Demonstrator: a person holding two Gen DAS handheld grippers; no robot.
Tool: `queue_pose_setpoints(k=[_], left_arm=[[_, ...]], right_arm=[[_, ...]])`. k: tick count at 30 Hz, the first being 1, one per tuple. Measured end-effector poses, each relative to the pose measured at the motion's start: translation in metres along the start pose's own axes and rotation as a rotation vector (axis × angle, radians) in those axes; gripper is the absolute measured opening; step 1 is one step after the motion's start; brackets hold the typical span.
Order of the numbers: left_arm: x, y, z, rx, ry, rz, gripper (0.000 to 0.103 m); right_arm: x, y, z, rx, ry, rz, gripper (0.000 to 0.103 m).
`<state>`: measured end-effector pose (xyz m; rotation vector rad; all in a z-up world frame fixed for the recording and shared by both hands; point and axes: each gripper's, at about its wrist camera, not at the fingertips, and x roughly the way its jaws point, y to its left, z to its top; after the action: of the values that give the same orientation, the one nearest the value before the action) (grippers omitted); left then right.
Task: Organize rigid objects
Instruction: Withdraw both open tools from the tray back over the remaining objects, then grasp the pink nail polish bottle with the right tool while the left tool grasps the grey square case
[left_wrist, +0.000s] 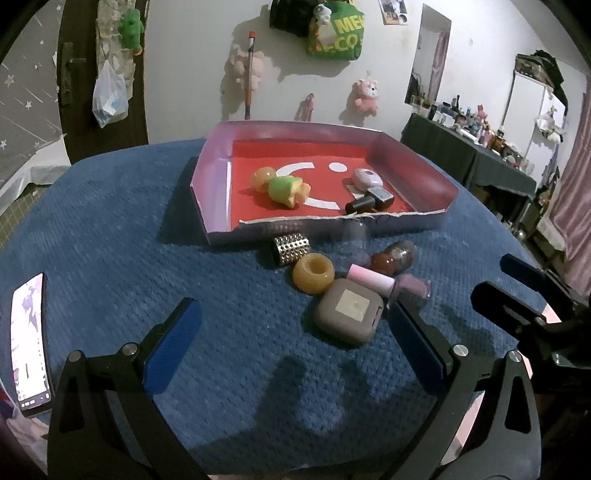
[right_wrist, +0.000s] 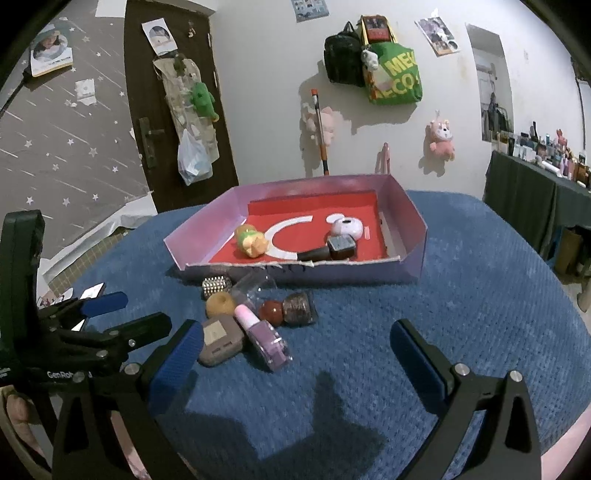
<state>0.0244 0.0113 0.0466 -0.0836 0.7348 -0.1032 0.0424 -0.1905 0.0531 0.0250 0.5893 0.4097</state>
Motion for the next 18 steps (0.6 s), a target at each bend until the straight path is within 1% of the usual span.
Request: queue_pose_setpoints(k=[18], left_arm=[[0.01,-0.001,-0.024,0.004,0.073,-0.02,0.103]], right_arm=[[0.018,-0.002,-0.019,0.015,0.087,0.004,0.103]])
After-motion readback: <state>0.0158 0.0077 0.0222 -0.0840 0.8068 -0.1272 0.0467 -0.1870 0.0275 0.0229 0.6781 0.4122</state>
